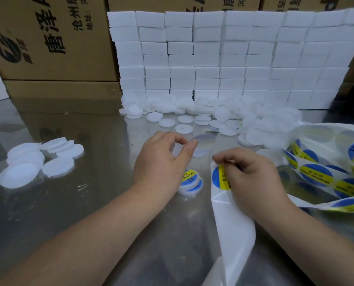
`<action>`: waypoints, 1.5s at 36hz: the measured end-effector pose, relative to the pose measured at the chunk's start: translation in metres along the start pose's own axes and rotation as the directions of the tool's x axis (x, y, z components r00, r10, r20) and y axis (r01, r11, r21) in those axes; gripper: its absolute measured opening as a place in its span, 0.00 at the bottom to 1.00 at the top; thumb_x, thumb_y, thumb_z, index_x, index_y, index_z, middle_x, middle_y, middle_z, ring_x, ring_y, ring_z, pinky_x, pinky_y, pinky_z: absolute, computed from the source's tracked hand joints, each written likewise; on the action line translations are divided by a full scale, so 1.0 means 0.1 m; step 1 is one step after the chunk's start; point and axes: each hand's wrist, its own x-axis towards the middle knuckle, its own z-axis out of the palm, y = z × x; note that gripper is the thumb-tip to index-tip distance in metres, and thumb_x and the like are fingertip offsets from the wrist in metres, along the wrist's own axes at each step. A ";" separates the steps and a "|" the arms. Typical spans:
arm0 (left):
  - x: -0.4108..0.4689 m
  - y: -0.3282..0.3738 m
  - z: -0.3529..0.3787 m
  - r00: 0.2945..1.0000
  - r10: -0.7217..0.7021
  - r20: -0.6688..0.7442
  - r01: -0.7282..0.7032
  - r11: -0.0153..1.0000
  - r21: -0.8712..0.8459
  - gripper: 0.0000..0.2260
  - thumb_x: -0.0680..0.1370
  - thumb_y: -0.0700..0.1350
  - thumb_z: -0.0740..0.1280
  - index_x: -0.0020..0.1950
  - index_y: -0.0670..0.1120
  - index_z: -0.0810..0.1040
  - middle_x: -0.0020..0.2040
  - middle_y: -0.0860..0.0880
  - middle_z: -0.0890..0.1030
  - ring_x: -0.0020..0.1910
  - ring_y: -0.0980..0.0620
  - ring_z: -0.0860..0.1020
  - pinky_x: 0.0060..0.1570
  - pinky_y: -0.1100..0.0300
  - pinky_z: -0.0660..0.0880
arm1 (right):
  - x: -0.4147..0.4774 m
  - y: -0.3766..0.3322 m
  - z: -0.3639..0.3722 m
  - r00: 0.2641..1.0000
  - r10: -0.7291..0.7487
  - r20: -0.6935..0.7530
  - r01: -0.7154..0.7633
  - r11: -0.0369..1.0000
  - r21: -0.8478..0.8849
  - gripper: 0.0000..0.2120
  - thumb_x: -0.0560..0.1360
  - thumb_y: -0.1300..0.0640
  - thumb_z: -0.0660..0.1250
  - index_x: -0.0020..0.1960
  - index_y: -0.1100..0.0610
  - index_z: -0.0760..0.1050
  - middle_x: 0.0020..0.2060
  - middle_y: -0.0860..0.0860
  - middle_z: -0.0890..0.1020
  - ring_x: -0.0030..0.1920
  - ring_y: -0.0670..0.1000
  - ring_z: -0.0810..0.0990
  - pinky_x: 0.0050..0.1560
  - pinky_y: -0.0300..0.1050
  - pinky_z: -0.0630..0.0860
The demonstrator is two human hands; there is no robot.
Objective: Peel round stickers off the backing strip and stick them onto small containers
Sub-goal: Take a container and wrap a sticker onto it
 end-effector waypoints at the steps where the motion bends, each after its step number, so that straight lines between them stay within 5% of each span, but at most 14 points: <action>1: 0.00 0.00 0.00 1.000 0.005 0.005 -0.005 1.000 0.011 0.09 0.71 0.58 0.62 0.41 0.53 0.75 0.40 0.58 0.73 0.47 0.55 0.71 0.41 0.63 0.63 | -0.01 0.00 0.01 0.999 0.029 0.035 -0.030 0.999 0.018 0.26 0.70 0.71 0.60 0.33 0.39 0.75 0.34 0.29 0.79 0.39 0.32 0.76 0.39 0.24 0.68; 7: 0.00 0.02 0.01 0.999 0.048 0.026 -0.049 0.997 0.060 0.12 0.66 0.63 0.61 0.41 0.56 0.72 0.41 0.59 0.72 0.46 0.58 0.69 0.39 0.66 0.63 | 0.01 -0.07 -0.02 0.976 0.195 0.097 -0.213 0.950 0.229 0.13 0.70 0.58 0.64 0.30 0.47 0.81 0.33 0.39 0.83 0.36 0.38 0.78 0.39 0.31 0.72; 12: 0.00 0.02 -0.01 0.992 0.114 0.055 -0.119 0.986 0.116 0.15 0.62 0.65 0.63 0.40 0.57 0.70 0.38 0.63 0.69 0.43 0.63 0.64 0.43 0.77 0.61 | 0.01 -0.12 -0.04 0.942 0.321 0.094 -0.334 0.888 0.314 0.14 0.72 0.49 0.63 0.33 0.52 0.81 0.32 0.43 0.84 0.36 0.39 0.80 0.39 0.31 0.72; 16: 0.00 0.03 -0.02 0.984 0.151 0.092 -0.165 0.971 0.171 0.16 0.61 0.66 0.64 0.41 0.57 0.69 0.39 0.62 0.67 0.43 0.64 0.62 0.44 0.79 0.60 | 0.04 -0.11 -0.03 0.915 0.395 0.087 -0.399 0.847 0.352 0.13 0.70 0.50 0.65 0.32 0.54 0.82 0.29 0.48 0.83 0.36 0.49 0.80 0.43 0.44 0.74; 25: 0.02 -0.01 0.00 0.983 0.147 0.110 -0.171 0.953 0.250 0.17 0.64 0.59 0.72 0.42 0.56 0.66 0.39 0.61 0.63 0.41 0.64 0.57 0.40 0.73 0.59 | 0.04 -0.07 -0.01 0.904 0.423 0.062 -0.424 0.866 0.264 0.11 0.72 0.58 0.68 0.31 0.56 0.79 0.27 0.53 0.76 0.28 0.46 0.71 0.30 0.35 0.68; 33: 0.05 -0.06 0.04 0.989 0.041 0.145 -0.090 0.931 0.353 0.10 0.72 0.43 0.65 0.49 0.53 0.68 0.47 0.57 0.63 0.53 0.54 0.66 0.39 0.66 0.55 | 0.06 -0.05 -0.02 0.922 0.386 -0.013 -0.368 0.888 0.277 0.08 0.73 0.57 0.67 0.36 0.57 0.80 0.31 0.55 0.77 0.32 0.49 0.72 0.36 0.41 0.69; 38: 0.05 -0.03 0.01 0.995 -0.082 0.060 0.086 0.994 -0.062 0.08 0.76 0.41 0.58 0.52 0.53 0.70 0.43 0.59 0.71 0.37 0.57 0.69 0.35 0.68 0.62 | 0.03 -0.04 -0.01 0.926 0.377 0.014 -0.365 0.886 0.286 0.10 0.73 0.58 0.67 0.32 0.56 0.78 0.28 0.52 0.76 0.31 0.48 0.71 0.35 0.41 0.68; 41: 0.02 0.01 0.03 0.992 -0.091 0.093 0.109 0.969 -0.220 0.10 0.79 0.47 0.56 0.60 0.53 0.69 0.54 0.58 0.75 0.49 0.58 0.75 0.43 0.77 0.65 | 0.01 -0.06 0.04 0.932 0.351 0.087 -0.360 0.883 0.301 0.08 0.72 0.59 0.67 0.35 0.56 0.79 0.29 0.54 0.76 0.31 0.48 0.71 0.35 0.40 0.68; 45: 0.01 0.04 0.02 0.987 -0.096 0.128 0.135 0.931 -0.340 0.09 0.80 0.50 0.55 0.57 0.58 0.71 0.57 0.56 0.77 0.58 0.55 0.75 0.59 0.62 0.70 | -0.01 -0.08 0.04 0.938 0.309 0.159 -0.345 0.884 0.315 0.06 0.72 0.60 0.67 0.37 0.57 0.80 0.31 0.56 0.77 0.34 0.50 0.72 0.39 0.43 0.68; 48: 0.01 0.06 0.01 0.985 -0.091 0.149 0.146 0.895 -0.421 0.08 0.80 0.49 0.56 0.51 0.63 0.71 0.50 0.59 0.78 0.48 0.54 0.79 0.52 0.56 0.77 | -0.02 -0.10 0.03 0.940 0.281 0.192 -0.331 0.884 0.329 0.11 0.73 0.61 0.66 0.36 0.49 0.82 0.30 0.52 0.80 0.33 0.47 0.74 0.38 0.41 0.70; 51: 0.02 0.07 0.02 0.984 -0.087 0.154 0.155 0.845 -0.513 0.12 0.80 0.44 0.57 0.49 0.61 0.74 0.42 0.63 0.80 0.38 0.68 0.79 0.35 0.75 0.73 | -0.03 -0.13 0.02 0.937 0.260 0.235 -0.331 0.874 0.355 0.17 0.73 0.63 0.65 0.33 0.46 0.82 0.26 0.45 0.81 0.28 0.40 0.75 0.32 0.31 0.71; 54: 0.03 0.07 0.03 0.960 -0.170 0.221 0.272 0.749 -0.604 0.15 0.81 0.42 0.57 0.45 0.60 0.77 0.37 0.62 0.81 0.34 0.61 0.81 0.34 0.65 0.77 | -0.04 -0.16 0.02 0.932 0.248 0.263 -0.335 0.867 0.368 0.19 0.74 0.65 0.64 0.32 0.45 0.82 0.25 0.44 0.80 0.26 0.39 0.75 0.29 0.29 0.70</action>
